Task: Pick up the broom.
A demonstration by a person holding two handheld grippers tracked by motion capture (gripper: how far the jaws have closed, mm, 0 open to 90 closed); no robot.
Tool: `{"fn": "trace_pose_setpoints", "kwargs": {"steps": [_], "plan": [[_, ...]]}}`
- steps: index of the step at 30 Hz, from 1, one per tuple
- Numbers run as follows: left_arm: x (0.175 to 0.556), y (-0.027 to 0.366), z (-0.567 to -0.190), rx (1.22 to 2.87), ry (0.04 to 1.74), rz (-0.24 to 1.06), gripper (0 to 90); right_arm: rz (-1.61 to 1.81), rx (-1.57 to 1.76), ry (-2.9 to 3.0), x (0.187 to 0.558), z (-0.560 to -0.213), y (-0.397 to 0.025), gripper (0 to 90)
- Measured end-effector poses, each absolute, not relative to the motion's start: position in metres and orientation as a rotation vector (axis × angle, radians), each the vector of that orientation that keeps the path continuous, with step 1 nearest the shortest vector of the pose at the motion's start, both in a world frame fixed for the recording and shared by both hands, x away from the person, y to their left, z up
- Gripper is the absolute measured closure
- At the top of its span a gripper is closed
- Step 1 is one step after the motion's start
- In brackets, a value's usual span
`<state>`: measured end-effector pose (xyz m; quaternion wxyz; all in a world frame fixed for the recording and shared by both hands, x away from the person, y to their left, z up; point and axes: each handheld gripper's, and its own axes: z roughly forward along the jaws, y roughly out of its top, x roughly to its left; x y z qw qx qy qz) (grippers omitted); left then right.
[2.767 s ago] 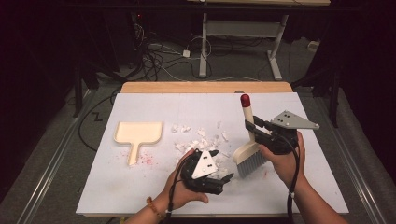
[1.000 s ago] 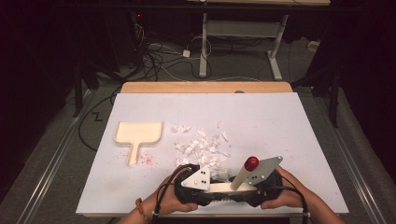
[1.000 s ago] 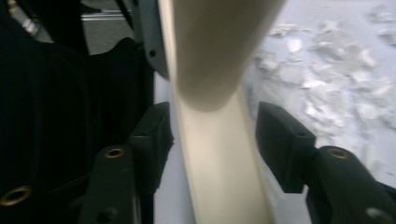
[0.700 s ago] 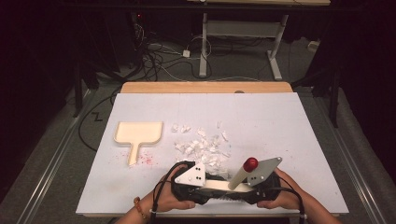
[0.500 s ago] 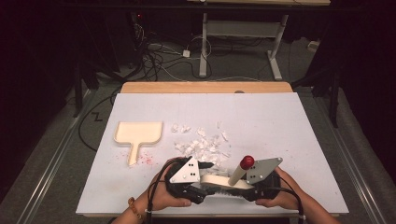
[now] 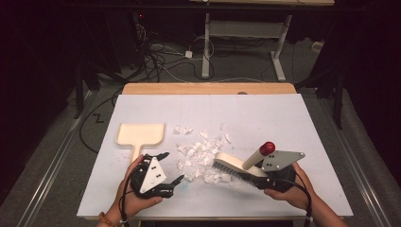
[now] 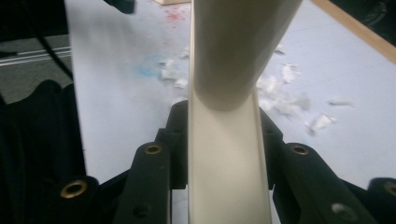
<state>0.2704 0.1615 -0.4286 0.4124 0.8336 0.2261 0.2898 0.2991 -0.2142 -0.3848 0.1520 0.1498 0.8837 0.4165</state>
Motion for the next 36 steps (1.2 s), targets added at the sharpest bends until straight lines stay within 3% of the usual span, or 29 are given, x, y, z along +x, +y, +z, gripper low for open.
{"fn": "trace_pose_setpoints", "kwargs": {"steps": [10, 36], "plan": [[0.263, 0.194, -0.460, 2.120, 0.731, 0.707, 18.9, 1.192, 0.590, 2.438, 0.319, -0.382, -0.230, 68.0], [0.259, 0.203, -0.473, 2.178, 0.778, 0.716, 18.6, 1.012, 0.818, 2.222, 0.369, -0.390, -0.266, 68.0]]}}
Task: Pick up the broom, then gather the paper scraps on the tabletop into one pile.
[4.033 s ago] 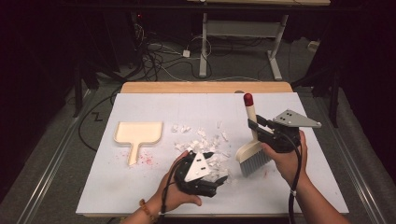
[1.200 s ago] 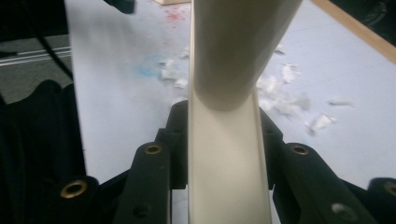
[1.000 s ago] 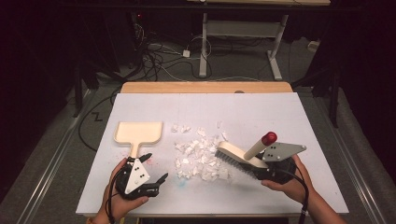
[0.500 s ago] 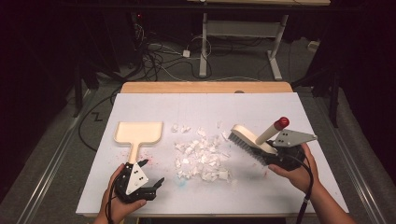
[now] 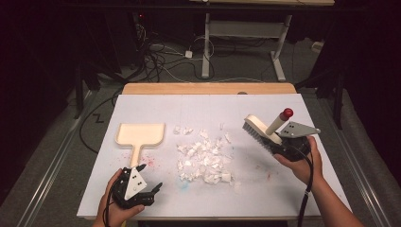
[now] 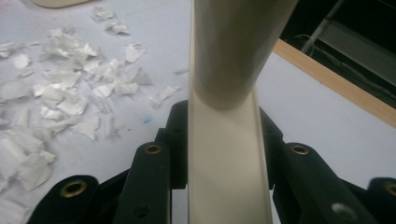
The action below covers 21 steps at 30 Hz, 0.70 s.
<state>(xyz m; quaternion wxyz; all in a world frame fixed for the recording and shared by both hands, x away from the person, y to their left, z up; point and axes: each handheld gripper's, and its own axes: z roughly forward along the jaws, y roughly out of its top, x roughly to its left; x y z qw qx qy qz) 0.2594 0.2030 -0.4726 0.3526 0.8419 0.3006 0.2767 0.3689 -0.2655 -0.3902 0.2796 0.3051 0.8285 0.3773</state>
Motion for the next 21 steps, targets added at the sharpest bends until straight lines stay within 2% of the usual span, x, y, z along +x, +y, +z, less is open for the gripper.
{"fn": "trace_pose_setpoints", "kwargs": {"steps": [12, 17, 21], "plan": [[0.256, 0.204, -0.473, 2.184, 0.793, 0.720, 18.6, 0.992, 0.827, 2.196, 0.378, -0.392, -0.266, 68.0], [0.258, 0.207, -0.472, 2.169, 0.805, 0.732, 18.6, 0.996, 0.832, 2.187, 0.391, -0.394, -0.259, 68.0], [0.258, 0.206, -0.472, 2.179, 0.803, 0.740, 18.6, 0.923, 0.804, 2.195, 0.418, -0.403, -0.239, 68.0]]}}
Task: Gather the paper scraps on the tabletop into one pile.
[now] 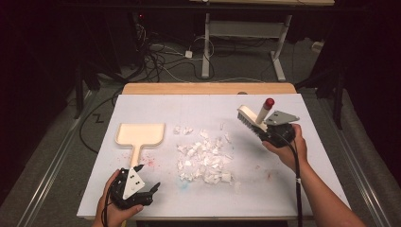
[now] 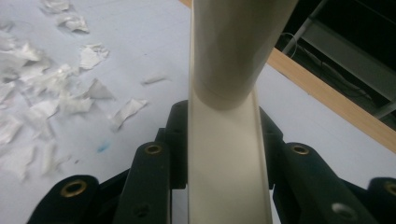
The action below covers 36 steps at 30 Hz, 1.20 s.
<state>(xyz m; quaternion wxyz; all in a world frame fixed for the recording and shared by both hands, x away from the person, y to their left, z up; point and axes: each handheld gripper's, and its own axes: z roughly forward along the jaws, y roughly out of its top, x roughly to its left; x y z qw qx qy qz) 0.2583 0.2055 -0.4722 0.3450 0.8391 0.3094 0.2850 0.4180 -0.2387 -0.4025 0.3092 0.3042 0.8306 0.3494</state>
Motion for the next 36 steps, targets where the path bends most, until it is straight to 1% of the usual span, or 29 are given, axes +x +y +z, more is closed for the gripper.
{"fn": "trace_pose_setpoints", "kwargs": {"steps": [2, 3, 4, 6, 7, 10, 14, 15, 18, 20, 22, 23, 24, 25, 30, 36], "plan": [[0.258, 0.205, -0.472, 2.183, 0.799, 0.738, 18.6, 0.911, 0.799, 2.201, 0.424, -0.405, -0.234, 68.0], [0.257, 0.205, -0.472, 2.185, 0.801, 0.737, 18.7, 0.856, 0.802, 2.193, 0.435, -0.413, -0.220, 68.0], [0.257, 0.205, -0.473, 2.187, 0.803, 0.741, 18.7, 0.856, 0.802, 2.193, 0.435, -0.413, -0.220, 68.0], [0.256, 0.204, -0.473, 2.186, 0.806, 0.736, 18.6, 0.806, 0.790, 2.200, 0.449, -0.425, -0.205, 68.0], [0.255, 0.204, -0.474, 2.188, 0.809, 0.733, 18.6, 0.806, 0.790, 2.200, 0.449, -0.425, -0.205, 68.0], [0.255, 0.203, -0.475, 2.202, 0.804, 0.730, 18.6, 0.766, 0.774, 2.202, 0.459, -0.435, -0.188, 68.1], [0.256, 0.203, -0.475, 2.202, 0.804, 0.728, 18.6, 0.761, 0.755, 2.219, 0.460, -0.438, -0.176, 68.1], [0.256, 0.203, -0.475, 2.205, 0.804, 0.727, 18.6, 0.753, 0.707, 2.240, 0.457, -0.441, -0.166, 68.1], [0.257, 0.203, -0.476, 2.211, 0.803, 0.720, 18.6, 0.766, 0.688, 2.260, 0.452, -0.442, -0.161, 68.1], [0.256, 0.203, -0.476, 2.207, 0.803, 0.718, 18.6, 0.814, 0.629, 2.309, 0.440, -0.441, -0.154, 68.0], [0.256, 0.203, -0.476, 2.207, 0.802, 0.718, 18.6, 0.822, 0.613, 2.319, 0.437, -0.441, -0.153, 68.0], [0.256, 0.203, -0.476, 2.208, 0.801, 0.719, 18.6, 0.851, 0.565, 2.350, 0.424, -0.441, -0.149, 68.0], [0.256, 0.203, -0.476, 2.207, 0.800, 0.718, 18.6, 0.851, 0.565, 2.350, 0.424, -0.441, -0.149, 68.0], [0.255, 0.202, -0.476, 2.212, 0.796, 0.717, 18.6, 0.859, 0.514, 2.371, 0.412, -0.442, -0.148, 68.0], [0.255, 0.201, -0.476, 2.220, 0.800, 0.702, 18.6, 0.905, 0.436, 2.419, 0.380, -0.442, -0.150, 67.9], [0.254, 0.199, -0.476, 2.228, 0.791, 0.702, 18.6, 0.922, 0.327, 2.476, 0.345, -0.434, -0.154, 68.1]]}}
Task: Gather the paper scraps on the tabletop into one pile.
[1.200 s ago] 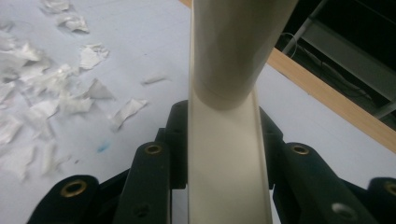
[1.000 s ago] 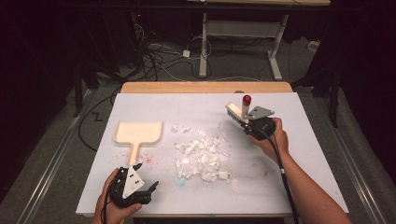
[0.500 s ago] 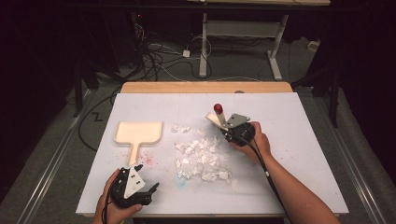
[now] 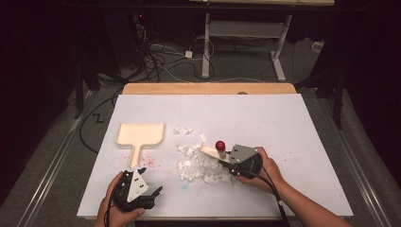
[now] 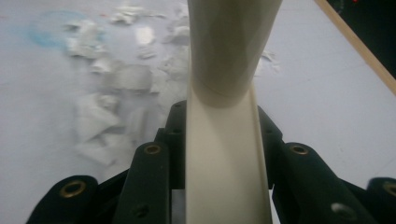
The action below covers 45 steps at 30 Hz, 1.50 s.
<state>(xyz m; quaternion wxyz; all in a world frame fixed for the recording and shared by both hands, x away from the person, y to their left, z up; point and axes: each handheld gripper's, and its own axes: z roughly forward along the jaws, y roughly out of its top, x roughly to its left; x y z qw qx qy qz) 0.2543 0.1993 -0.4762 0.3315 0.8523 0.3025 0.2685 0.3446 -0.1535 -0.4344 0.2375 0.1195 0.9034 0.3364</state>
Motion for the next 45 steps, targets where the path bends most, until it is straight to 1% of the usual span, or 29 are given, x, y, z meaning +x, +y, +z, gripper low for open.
{"fn": "trace_pose_setpoints", "kwargs": {"steps": [5, 9, 10, 12, 19, 23, 24, 25, 27, 28, 32, 33, 34, 38, 40, 45], "plan": [[0.254, 0.199, -0.476, 2.221, 0.794, 0.701, 18.6, 0.969, 0.339, 2.437, 0.336, -0.422, -0.161, 68.1], [0.254, 0.198, -0.476, 2.222, 0.793, 0.700, 18.6, 0.998, 0.358, 2.407, 0.342, -0.410, -0.166, 68.1], [0.254, 0.198, -0.476, 2.222, 0.794, 0.699, 18.6, 1.011, 0.368, 2.391, 0.348, -0.405, -0.168, 68.1], [0.254, 0.199, -0.476, 2.220, 0.796, 0.696, 18.6, 1.013, 0.378, 2.384, 0.351, -0.404, -0.168, 68.0], [0.254, 0.199, -0.475, 2.216, 0.789, 0.692, 18.6, 1.014, 0.461, 2.352, 0.408, -0.397, -0.154, 68.0], [0.255, 0.200, -0.475, 2.207, 0.791, 0.685, 18.6, 0.967, 0.469, 2.336, 0.436, -0.401, -0.135, 68.0], [0.255, 0.199, -0.475, 2.204, 0.794, 0.682, 18.6, 0.967, 0.469, 2.336, 0.436, -0.401, -0.135, 68.0], [0.256, 0.199, -0.475, 2.201, 0.788, 0.691, 18.6, 0.942, 0.477, 2.318, 0.451, -0.406, -0.122, 68.0], [0.256, 0.199, -0.475, 2.196, 0.790, 0.689, 18.6, 0.930, 0.478, 2.316, 0.456, -0.407, -0.118, 68.0], [0.255, 0.199, -0.476, 2.191, 0.808, 0.666, 18.6, 0.925, 0.497, 2.315, 0.472, -0.414, -0.106, 68.1], [0.256, 0.200, -0.476, 2.191, 0.813, 0.670, 18.6, 0.935, 0.503, 2.335, 0.491, -0.428, -0.087, 68.0], [0.257, 0.200, -0.476, 2.192, 0.817, 0.667, 18.6, 0.935, 0.503, 2.335, 0.491, -0.428, -0.087, 68.0], [0.257, 0.199, -0.477, 2.191, 0.832, 0.654, 18.6, 0.917, 0.462, 2.350, 0.496, -0.433, -0.078, 68.1], [0.258, 0.195, -0.477, 2.210, 0.817, 0.671, 18.6, 0.935, 0.433, 2.375, 0.498, -0.439, -0.065, 68.0], [0.257, 0.194, -0.478, 2.217, 0.820, 0.671, 18.6, 0.956, 0.388, 2.392, 0.498, -0.442, -0.054, 68.0], [0.256, 0.193, -0.478, 2.226, 0.816, 0.665, 18.6, 0.979, 0.317, 2.420, 0.490, -0.444, -0.047, 68.0]]}}
